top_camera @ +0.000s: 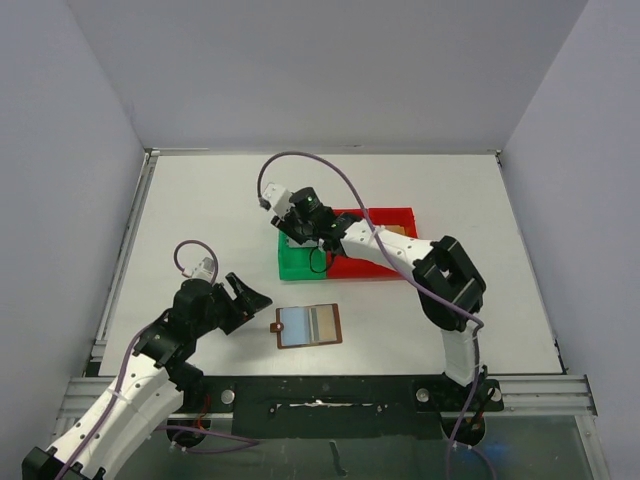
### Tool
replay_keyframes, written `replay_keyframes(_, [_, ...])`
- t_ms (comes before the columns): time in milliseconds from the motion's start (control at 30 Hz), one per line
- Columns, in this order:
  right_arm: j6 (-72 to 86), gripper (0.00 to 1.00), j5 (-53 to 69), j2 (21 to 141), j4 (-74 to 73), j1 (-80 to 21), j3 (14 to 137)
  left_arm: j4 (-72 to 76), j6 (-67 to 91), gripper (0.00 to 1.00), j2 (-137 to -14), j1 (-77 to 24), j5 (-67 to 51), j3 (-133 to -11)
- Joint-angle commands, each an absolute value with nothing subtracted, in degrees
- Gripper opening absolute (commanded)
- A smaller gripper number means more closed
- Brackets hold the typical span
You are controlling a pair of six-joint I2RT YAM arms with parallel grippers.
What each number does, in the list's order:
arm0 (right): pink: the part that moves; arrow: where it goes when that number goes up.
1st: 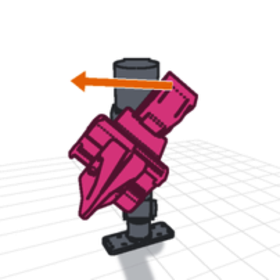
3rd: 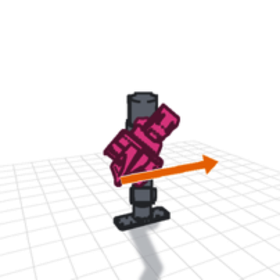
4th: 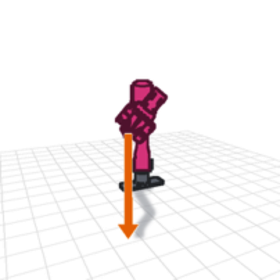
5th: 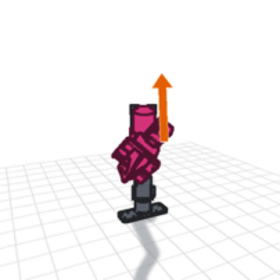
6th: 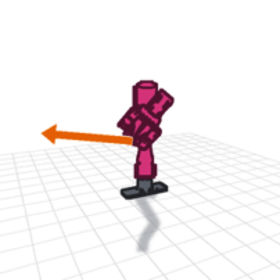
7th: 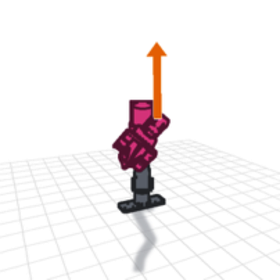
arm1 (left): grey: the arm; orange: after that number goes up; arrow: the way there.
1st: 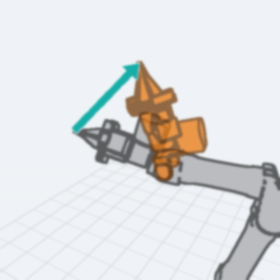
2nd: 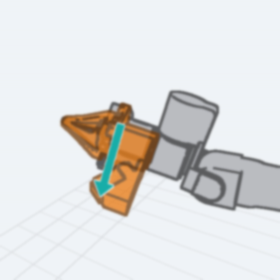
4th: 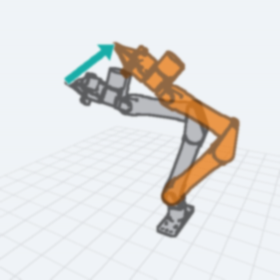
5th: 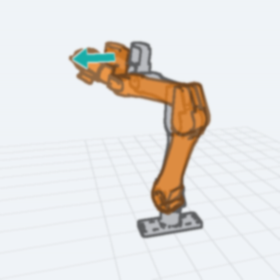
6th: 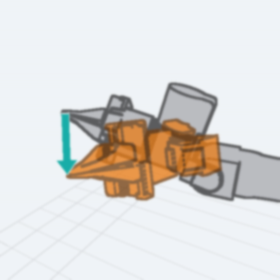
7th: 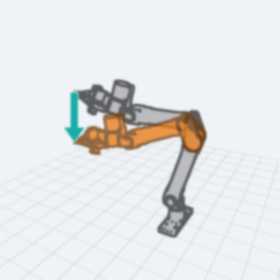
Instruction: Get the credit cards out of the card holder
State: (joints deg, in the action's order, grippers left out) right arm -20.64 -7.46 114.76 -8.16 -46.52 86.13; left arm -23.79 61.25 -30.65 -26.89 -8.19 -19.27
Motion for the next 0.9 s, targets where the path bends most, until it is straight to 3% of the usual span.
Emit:
replay_keyframes(0, [2.9, 0.35, -8.2, 110.3, -8.8, -46.3, 87.8, -20.6, 61.4, 0.73, -30.1, -26.5, -8.9, -19.6])
replay_keyframes(133, [19.1, 0.31, -8.6, 114.4, -22.1, -46.3, 94.8, -20.9, 61.5, 0.73, -29.8, -26.5, -8.3, -19.6])
replay_keyframes(233, [24.4, 0.19, -7.5, 117.3, -27.4, -46.1, 98.1, -21.3, 61.2, 0.73, -30.0, -26.5, -7.6, -20.1])
replay_keyframes(400, [31.0, 0.19, -8.4, 117.6, -26.1, -46.0, 95.5, -21.7, 60.9, 0.73, -30.3, -26.5, -7.2, -21.2])
replay_keyframes(867, [32.6, 0.23, -12.3, 126.7, -32.1, -45.9, 103.6, -21.9, 60.5, 0.73, -30.2, -26.5, -7.2, -21.7])
